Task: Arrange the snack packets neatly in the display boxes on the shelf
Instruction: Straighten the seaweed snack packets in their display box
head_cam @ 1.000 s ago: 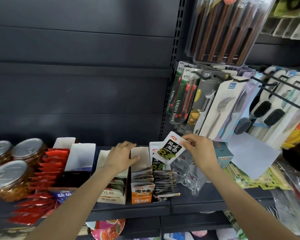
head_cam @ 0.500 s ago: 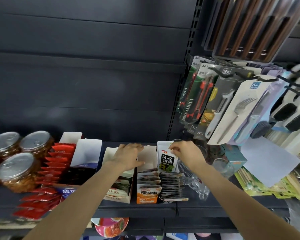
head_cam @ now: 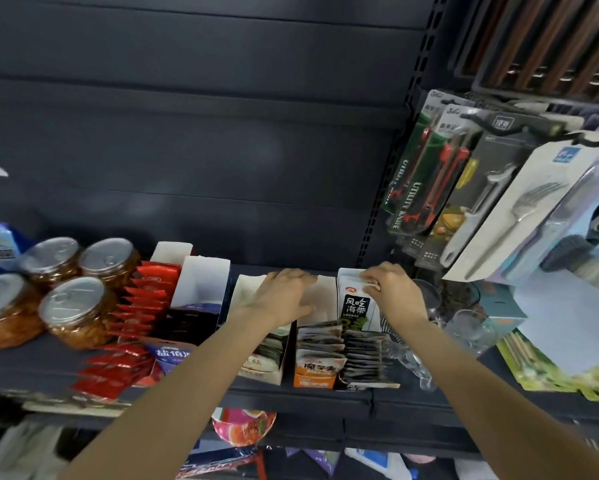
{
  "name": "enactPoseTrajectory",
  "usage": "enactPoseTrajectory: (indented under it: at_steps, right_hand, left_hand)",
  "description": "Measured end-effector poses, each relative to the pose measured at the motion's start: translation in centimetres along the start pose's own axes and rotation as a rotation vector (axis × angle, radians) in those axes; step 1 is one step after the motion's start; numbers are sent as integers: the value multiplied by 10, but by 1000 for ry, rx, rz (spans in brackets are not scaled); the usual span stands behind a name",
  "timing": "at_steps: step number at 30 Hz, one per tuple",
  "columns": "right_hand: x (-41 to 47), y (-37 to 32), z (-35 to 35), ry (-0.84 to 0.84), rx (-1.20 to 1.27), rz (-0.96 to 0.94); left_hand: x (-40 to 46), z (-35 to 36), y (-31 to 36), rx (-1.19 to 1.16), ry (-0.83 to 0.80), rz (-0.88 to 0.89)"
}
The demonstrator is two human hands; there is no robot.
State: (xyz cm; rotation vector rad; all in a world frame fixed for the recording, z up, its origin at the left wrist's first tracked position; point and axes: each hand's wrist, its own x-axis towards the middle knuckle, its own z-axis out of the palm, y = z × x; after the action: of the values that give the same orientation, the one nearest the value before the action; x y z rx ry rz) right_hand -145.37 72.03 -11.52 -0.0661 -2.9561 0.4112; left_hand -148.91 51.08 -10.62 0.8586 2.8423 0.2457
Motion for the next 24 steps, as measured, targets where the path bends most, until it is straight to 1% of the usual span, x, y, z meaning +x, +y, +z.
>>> enactPoseTrajectory:
  at_steps: [3, 5, 7, 9, 11, 15, 19, 22, 24]
  right_hand:
    - [-11, -3, -11, 14, 227, 24]
    - [-22, -3, -17, -103, 278, 5]
    - [-34, -4, -21, -239, 260, -15]
    - [-42, -3, -22, -313, 220, -39]
    - [-46, -3, -22, -355, 167, -57]
    - [-47, -7, -24, -330, 75, -56]
    - [-46, -9, -22, -331, 6, -112]
    - [-51, -12, -17, -283, -67, -151]
    - [-54, -14, -15, -238, -67, -164]
  left_hand:
    - [-13, 5, 4, -74, 91, 16]
    - [-19, 9, 7, -217, 115, 17]
    - [-25, 11, 11, -347, 44, 36]
    - [-29, 13, 14, -358, -31, 58]
    - [-30, 13, 15, -337, -53, 54]
    - [-31, 14, 16, -339, -51, 34]
    - [-32, 15, 20, -348, -68, 39]
    - [-33, 17, 20, -354, -69, 31]
    - [-34, 18, 21, -361, -73, 26]
